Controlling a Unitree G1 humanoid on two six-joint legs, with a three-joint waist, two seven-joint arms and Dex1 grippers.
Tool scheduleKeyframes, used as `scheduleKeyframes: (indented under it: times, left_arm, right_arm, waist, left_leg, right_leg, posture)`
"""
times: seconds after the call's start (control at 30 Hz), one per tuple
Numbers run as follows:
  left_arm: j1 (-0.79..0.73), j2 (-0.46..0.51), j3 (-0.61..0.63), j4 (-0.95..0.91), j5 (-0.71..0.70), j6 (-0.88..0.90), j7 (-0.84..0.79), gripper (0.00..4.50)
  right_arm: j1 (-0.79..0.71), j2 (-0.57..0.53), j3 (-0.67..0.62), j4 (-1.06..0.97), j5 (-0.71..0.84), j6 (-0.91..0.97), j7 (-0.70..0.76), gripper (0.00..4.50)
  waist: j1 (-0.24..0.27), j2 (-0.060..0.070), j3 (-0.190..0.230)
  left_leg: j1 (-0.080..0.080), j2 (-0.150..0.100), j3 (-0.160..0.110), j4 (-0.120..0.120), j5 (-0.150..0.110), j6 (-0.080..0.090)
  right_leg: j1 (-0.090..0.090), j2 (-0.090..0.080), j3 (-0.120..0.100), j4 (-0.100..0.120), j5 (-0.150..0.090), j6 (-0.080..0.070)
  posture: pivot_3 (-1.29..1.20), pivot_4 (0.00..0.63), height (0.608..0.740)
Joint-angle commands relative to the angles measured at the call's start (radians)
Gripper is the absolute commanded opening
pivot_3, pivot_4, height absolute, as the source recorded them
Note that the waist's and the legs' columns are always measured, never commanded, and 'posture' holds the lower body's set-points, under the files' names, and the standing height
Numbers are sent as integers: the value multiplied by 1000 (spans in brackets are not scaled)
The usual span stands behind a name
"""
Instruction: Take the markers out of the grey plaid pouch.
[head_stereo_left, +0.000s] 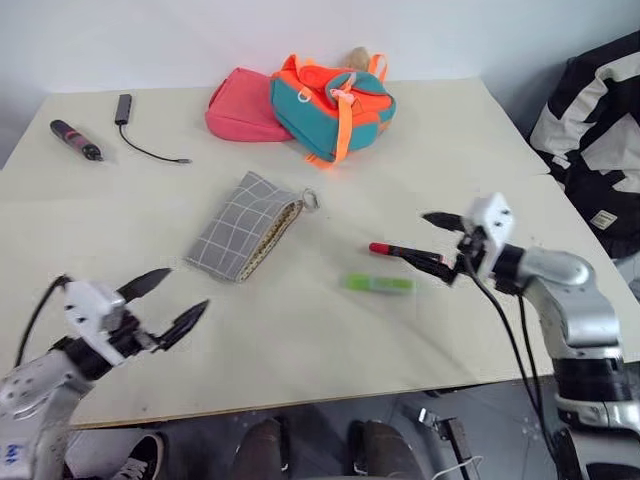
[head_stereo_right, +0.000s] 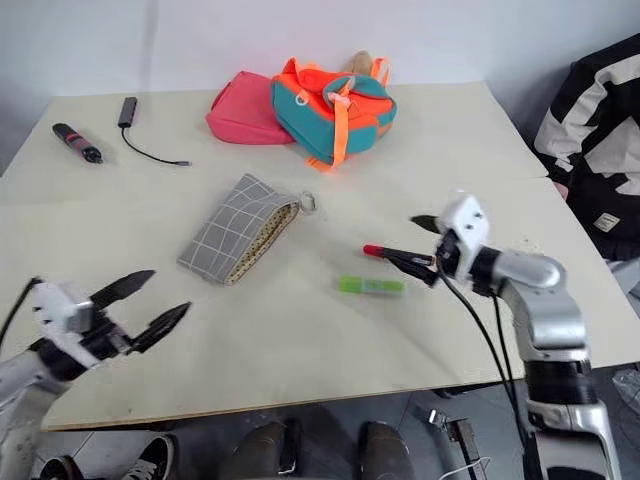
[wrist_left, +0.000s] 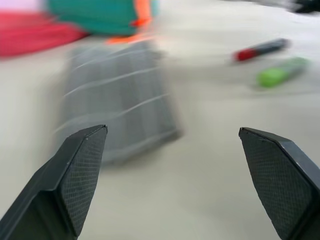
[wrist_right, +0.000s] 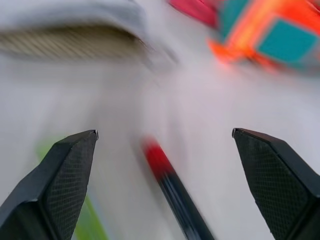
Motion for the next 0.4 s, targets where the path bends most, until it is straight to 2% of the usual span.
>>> scheduleKeyframes:
  times: [0.03,0.17,0.3,0.4]
  left_arm:
    - [47,-12,110,63,43,-27,45,4483]
    - [90,-33,134,97,87,-73,45,4483]
    - [148,-80,133,118,94,-101,20,4483]
    - [169,-96,116,108,103,-109,14,4483]
  right_arm:
    - [125,-35,-122,12,65,-78,39,4500]
    - [196,-40,-169,33,88,-121,33,4500]
    - [345,-35,-177,56,110,-214,137,4500]
    - [343,-38,-175,77,115,-252,136,4500]
  waist:
    - [4,0,0]
    - [2,1,0]
    - [4,-1,-1]
    - [8,0,-1]
  left_leg:
    - [1,0,0,0,0,0]
    - [1,1,5,0,-1,2]
    - [1,3,6,0,-2,2]
    - [1,3,6,0,-3,2]
  right_leg:
    - [0,0,-1,0,0,0]
    - [-1,1,-2,0,1,1]
    - [-2,-2,2,-2,2,0]
    - [-3,-2,2,-3,2,0]
  posture:
    - [0,150,740]
    - [0,150,740]
    - [0,150,740]
    - [0,150,740]
